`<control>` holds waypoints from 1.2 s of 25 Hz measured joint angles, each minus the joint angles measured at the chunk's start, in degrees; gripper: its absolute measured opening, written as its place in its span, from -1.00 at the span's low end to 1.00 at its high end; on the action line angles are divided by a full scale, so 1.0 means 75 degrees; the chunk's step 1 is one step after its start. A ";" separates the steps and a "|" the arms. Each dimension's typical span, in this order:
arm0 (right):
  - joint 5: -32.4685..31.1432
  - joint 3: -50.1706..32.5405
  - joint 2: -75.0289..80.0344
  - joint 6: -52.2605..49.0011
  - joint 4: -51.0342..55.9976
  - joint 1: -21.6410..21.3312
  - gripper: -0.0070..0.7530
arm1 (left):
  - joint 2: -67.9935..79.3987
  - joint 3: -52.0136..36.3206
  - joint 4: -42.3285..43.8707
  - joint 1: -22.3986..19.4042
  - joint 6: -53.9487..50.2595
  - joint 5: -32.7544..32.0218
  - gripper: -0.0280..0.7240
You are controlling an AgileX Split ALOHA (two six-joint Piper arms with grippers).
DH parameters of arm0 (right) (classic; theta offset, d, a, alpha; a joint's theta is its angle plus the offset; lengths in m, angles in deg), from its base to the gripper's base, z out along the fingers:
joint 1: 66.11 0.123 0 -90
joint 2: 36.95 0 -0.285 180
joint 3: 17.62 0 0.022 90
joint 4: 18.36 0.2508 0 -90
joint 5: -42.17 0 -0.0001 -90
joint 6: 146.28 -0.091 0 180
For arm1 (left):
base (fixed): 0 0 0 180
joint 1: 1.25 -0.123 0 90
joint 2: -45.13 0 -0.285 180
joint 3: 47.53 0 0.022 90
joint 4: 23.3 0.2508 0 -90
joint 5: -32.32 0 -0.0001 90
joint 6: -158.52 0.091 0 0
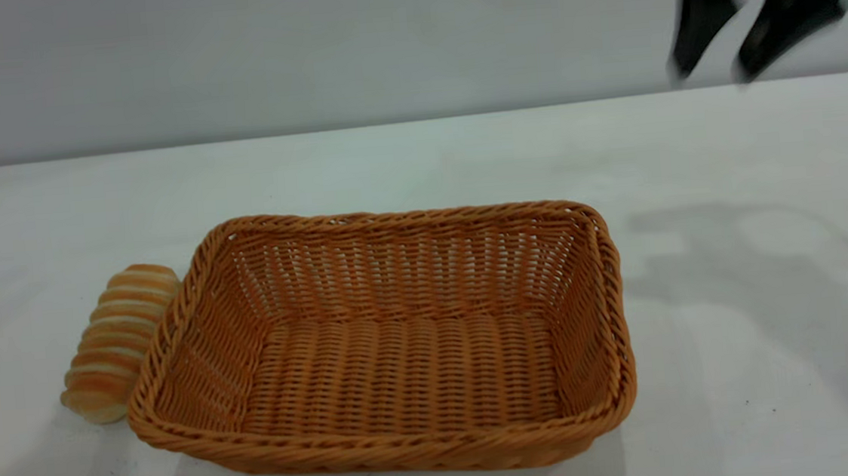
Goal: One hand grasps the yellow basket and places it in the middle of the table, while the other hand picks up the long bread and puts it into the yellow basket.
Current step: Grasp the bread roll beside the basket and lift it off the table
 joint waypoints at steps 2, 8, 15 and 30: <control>-0.0282 0.0000 -0.0880 0.0000 -0.0722 -0.0015 0.28 | 0.0000 0.0000 0.0000 0.0000 0.0000 0.0105 -0.14; -0.1146 -0.0675 -0.3776 0.0254 -0.1559 -0.0015 0.27 | 0.0000 0.0000 -0.0023 0.0000 0.0000 0.0450 -0.14; -0.1565 -0.3046 -0.7295 0.0349 -0.1552 -0.0015 0.21 | 0.0000 0.0000 -0.0053 0.0000 -0.0197 0.0690 -0.14; -0.2962 -0.6280 -1.3516 -0.0006 -0.1573 -0.0015 0.19 | 0.0017 -0.0007 -0.0085 0.0000 -0.0585 0.1490 -0.14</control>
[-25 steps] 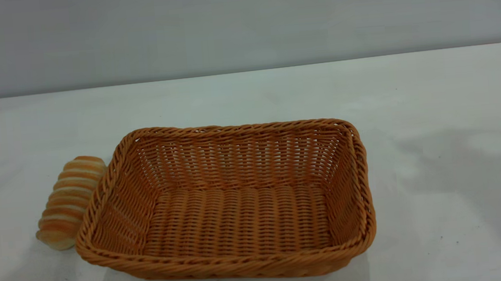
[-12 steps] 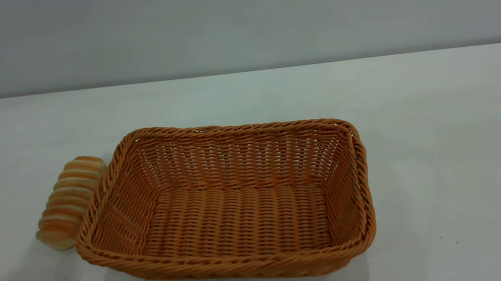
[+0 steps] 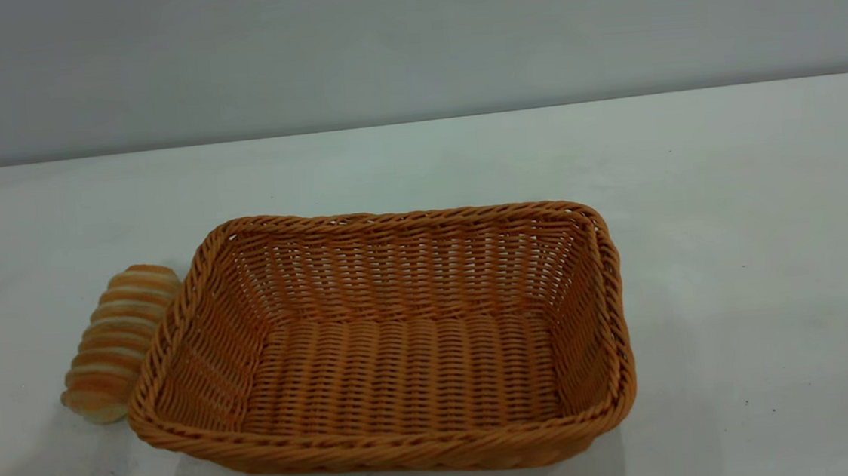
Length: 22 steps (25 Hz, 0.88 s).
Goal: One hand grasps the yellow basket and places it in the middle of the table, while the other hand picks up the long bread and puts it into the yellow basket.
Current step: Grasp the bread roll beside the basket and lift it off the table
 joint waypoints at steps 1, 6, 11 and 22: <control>-0.0017 -0.0058 -0.0057 0.0000 0.0000 0.0000 0.19 | 0.0027 -0.0013 -0.0017 0.0000 0.0000 0.0152 -0.14; -0.0019 -0.0089 -0.0124 -0.0016 0.0000 0.0000 0.19 | 0.0172 -0.0641 -0.0090 -0.0074 -0.0168 0.0368 -0.14; -0.0019 -0.0089 -0.0124 0.0069 0.0000 0.0000 0.19 | 0.0384 -0.1533 -0.0109 -0.0736 -0.0785 0.0254 -0.14; -0.0203 -0.0096 -0.0124 0.0363 0.0007 0.0000 0.19 | 0.1010 -0.2298 0.1998 -0.1830 -0.3922 -0.1325 -0.14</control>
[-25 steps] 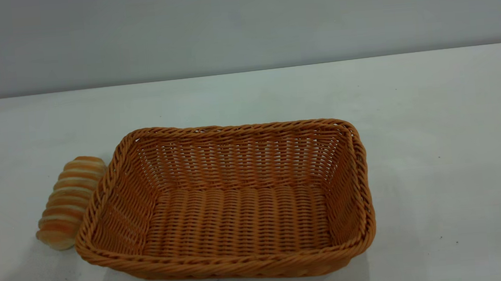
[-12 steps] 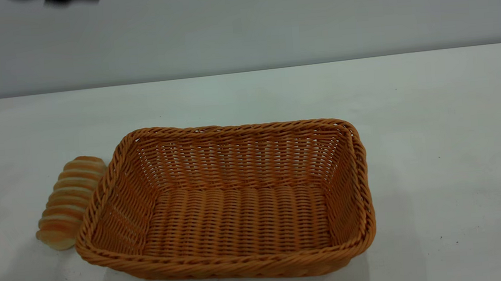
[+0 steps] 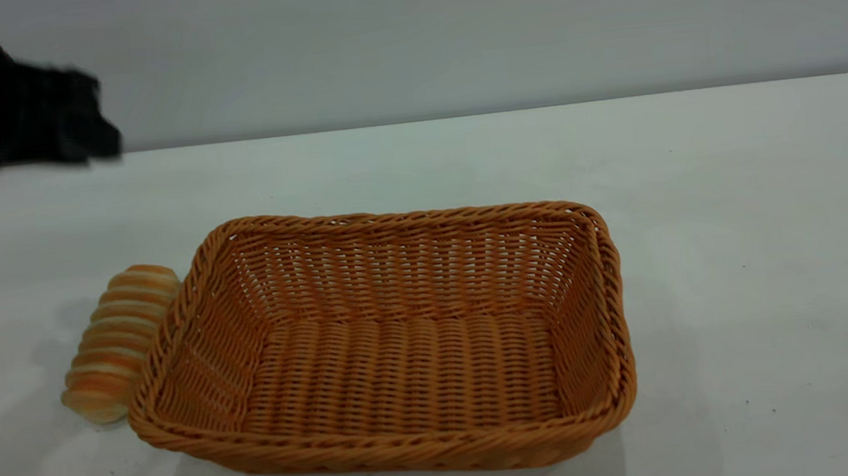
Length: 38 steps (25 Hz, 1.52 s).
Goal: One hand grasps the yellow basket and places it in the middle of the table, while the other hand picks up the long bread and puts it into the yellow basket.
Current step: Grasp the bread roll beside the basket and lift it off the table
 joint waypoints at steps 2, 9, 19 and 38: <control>-0.0053 -0.0037 0.0000 0.0028 0.0007 0.0000 0.17 | 0.0435 0.0204 0.1816 -0.0154 -0.1771 -0.0772 -0.14; -0.0110 -0.0188 0.0000 0.0130 0.0072 0.0000 0.11 | 0.1526 0.2110 0.8937 -0.0746 -0.7896 -0.2984 -0.13; -0.0029 -0.0187 0.0000 0.0135 0.0178 0.0000 0.11 | 0.1543 0.2688 0.9781 -0.0755 -0.8500 -0.2907 -0.07; 0.0010 -0.0187 0.0000 -0.0015 0.0335 0.0000 0.11 | 0.2970 0.2756 0.7596 -0.0755 -0.6326 -0.2180 -0.07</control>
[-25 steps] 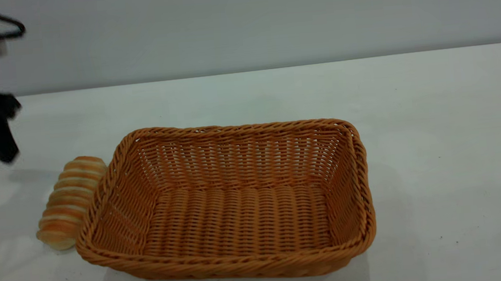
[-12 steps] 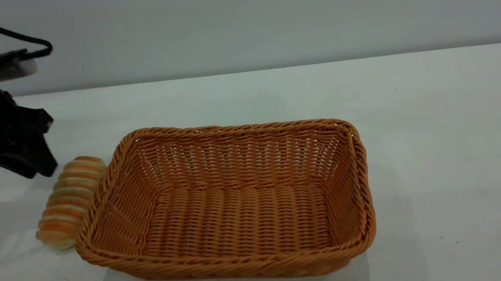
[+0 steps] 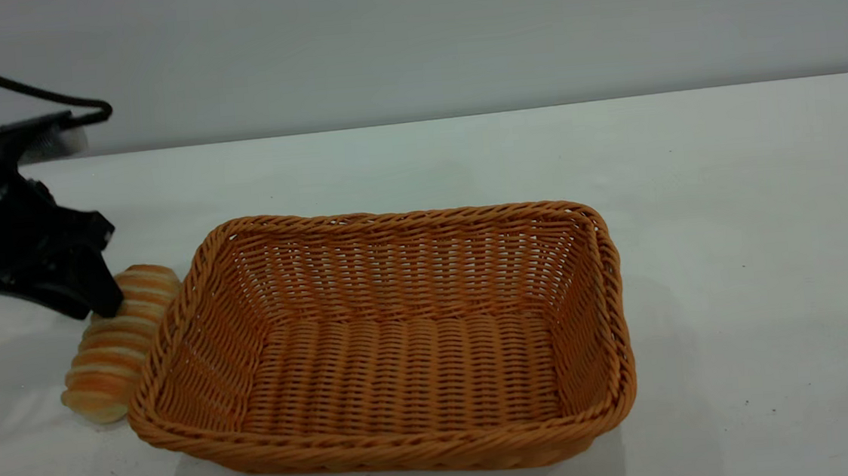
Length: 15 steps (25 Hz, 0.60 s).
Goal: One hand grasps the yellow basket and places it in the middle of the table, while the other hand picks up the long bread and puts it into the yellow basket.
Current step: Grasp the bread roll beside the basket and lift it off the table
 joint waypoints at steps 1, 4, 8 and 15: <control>0.0000 0.0000 0.0000 0.0000 0.0000 0.0000 0.11 | 0.0069 0.0000 -0.0006 0.0000 0.0009 0.0000 -0.07; 0.0000 0.0000 0.0000 -0.0025 0.0005 0.0000 0.11 | 0.0212 0.0009 -0.0044 0.0000 0.0009 0.0040 -0.07; 0.0000 0.0000 0.0000 -0.0049 0.0005 0.0000 0.11 | 0.0318 0.0009 -0.0076 0.0000 0.0009 0.0112 -0.07; 0.0000 0.0000 0.0000 -0.0072 0.0038 0.0000 0.07 | 0.0372 0.0017 -0.0112 0.0000 0.0091 0.0187 -0.60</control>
